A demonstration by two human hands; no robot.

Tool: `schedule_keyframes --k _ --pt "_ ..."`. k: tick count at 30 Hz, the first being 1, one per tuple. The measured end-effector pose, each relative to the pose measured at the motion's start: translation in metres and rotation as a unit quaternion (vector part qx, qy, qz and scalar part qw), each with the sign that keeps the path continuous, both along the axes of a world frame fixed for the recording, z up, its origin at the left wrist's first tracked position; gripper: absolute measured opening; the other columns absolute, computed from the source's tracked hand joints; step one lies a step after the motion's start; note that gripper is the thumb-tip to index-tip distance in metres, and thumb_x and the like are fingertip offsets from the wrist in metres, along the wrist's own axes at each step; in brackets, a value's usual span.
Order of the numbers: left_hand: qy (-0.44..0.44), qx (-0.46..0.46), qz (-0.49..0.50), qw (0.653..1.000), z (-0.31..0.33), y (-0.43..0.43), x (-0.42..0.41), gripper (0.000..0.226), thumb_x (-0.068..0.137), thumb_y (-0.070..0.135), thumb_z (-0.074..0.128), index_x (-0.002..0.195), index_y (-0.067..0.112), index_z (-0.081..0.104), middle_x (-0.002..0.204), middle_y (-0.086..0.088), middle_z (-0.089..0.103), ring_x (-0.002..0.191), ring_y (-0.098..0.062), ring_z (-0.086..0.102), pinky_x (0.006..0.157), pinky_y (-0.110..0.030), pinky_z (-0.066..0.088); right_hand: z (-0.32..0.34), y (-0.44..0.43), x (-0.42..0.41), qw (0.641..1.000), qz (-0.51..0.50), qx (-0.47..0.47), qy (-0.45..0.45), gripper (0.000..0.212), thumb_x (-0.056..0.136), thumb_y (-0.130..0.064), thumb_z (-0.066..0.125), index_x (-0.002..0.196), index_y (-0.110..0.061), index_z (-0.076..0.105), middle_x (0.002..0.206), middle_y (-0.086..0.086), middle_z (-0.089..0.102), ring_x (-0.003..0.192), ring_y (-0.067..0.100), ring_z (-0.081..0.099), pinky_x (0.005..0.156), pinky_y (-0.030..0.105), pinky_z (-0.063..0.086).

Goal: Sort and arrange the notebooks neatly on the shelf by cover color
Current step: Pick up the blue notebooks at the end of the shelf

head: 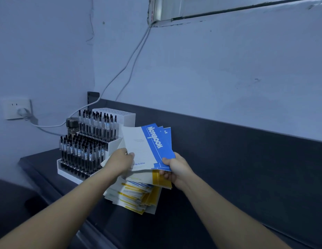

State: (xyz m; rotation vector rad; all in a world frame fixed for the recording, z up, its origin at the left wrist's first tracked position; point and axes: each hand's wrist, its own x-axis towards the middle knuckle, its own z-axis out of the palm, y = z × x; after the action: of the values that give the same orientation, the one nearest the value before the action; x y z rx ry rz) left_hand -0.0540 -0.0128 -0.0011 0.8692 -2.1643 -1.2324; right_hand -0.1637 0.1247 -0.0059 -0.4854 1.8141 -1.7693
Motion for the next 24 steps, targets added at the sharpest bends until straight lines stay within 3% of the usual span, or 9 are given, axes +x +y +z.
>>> schedule_keyframes --k 2,6,10,12,15,18,20,22,24 --pt "0.046 0.051 -0.012 0.998 0.001 0.009 -0.002 0.022 0.101 0.013 0.04 0.085 0.007 0.053 0.069 -0.008 0.052 0.061 -0.022 0.046 0.061 -0.029 0.036 0.003 0.012 0.002 1.0 0.003 -0.004 0.002 0.019 0.099 -0.013 0.047 0.116 -0.018 0.051 0.098 0.011 0.068 0.048 0.013 0.054 0.043 0.022 0.042" --pt "0.105 0.072 -0.035 0.991 0.0 0.038 0.0 0.023 0.102 0.006 0.037 0.11 0.016 0.055 0.078 -0.005 0.055 0.062 -0.019 0.049 0.055 -0.028 0.04 0.004 0.043 0.005 1.0 -0.006 0.006 0.013 0.018 0.097 -0.018 0.05 0.114 -0.02 0.054 0.099 0.009 0.071 0.05 0.014 0.061 0.045 0.022 0.046" --pt "0.126 0.056 -0.052 0.989 -0.008 0.07 0.002 0.032 0.101 0.005 0.037 0.122 0.019 0.056 0.108 -0.006 0.065 0.088 -0.022 0.06 0.076 -0.034 0.05 0.001 0.077 0.009 0.999 -0.041 -0.008 0.001 0.025 0.101 -0.033 0.045 0.103 -0.016 0.062 0.09 0.003 0.073 0.063 0.015 0.064 0.049 0.024 0.046" --pt "0.119 0.041 -0.065 0.99 -0.012 0.086 0.002 0.035 0.101 0.005 0.037 0.126 0.019 0.056 0.114 -0.004 0.066 0.1 -0.023 0.063 0.087 -0.04 0.054 -0.003 0.094 0.008 0.998 -0.062 -0.006 0.008 0.03 0.101 -0.031 0.043 0.103 -0.009 0.063 0.096 0.005 0.074 0.075 0.018 0.068 0.062 0.03 0.054" --pt "0.123 0.038 -0.087 0.988 -0.014 0.111 0.003 0.044 0.096 -0.001 0.033 0.126 0.021 0.056 0.109 -0.003 0.067 0.087 -0.017 0.061 0.075 -0.033 0.054 -0.009 0.118 0.01 0.996 -0.087 0.022 0.028 0.028 0.1 -0.021 0.043 0.109 0.0 0.061 0.108 0.012 0.071 0.083 0.021 0.066 0.079 0.038 0.055" --pt "0.123 0.053 -0.119 0.984 -0.013 0.134 0.004 0.05 0.092 -0.005 0.032 0.123 0.024 0.056 0.116 -0.001 0.067 0.098 -0.018 0.065 0.085 -0.038 0.056 -0.007 0.147 0.021 0.995 -0.087 0.03 0.044 0.02 0.099 -0.012 0.041 0.103 -0.009 0.061 0.1 0.005 0.071 0.08 0.017 0.067 0.064 0.029 0.056" --pt "0.122 0.064 -0.145 0.98 -0.012 0.151 0.006 0.049 0.092 -0.004 0.031 0.119 0.029 0.054 0.109 0.002 0.069 0.091 -0.018 0.067 0.074 -0.036 0.059 -0.004 0.167 0.031 0.993 -0.102 0.031 0.054 0.019 0.099 -0.009 0.041 0.099 -0.013 0.059 0.095 0.001 0.069 0.079 0.016 0.067 0.062 0.028 0.055" --pt "0.117 0.067 -0.17 0.976 -0.013 0.169 0.009 0.044 0.096 -0.002 0.032 0.118 0.03 0.051 0.098 0.006 0.067 0.078 -0.015 0.065 0.055 -0.03 0.054 -0.006 0.186 0.038 0.99 -0.122 0.036 0.065 0.02 0.099 -0.007 0.04 0.099 -0.013 0.059 0.099 0.003 0.07 0.087 0.022 0.068 0.075 0.036 0.057" --pt "0.107 0.071 -0.193 0.973 -0.017 0.186 0.012 0.038 0.098 0.001 0.036 0.118 0.031 0.048 0.096 0.009 0.064 0.08 -0.013 0.065 0.06 -0.037 0.056 -0.01 0.206 0.047 0.985 -0.153 0.037 0.065 0.02 0.098 -0.006 0.039 0.096 -0.014 0.057 0.105 0.006 0.07 0.096 0.026 0.068 0.087 0.043 0.056"
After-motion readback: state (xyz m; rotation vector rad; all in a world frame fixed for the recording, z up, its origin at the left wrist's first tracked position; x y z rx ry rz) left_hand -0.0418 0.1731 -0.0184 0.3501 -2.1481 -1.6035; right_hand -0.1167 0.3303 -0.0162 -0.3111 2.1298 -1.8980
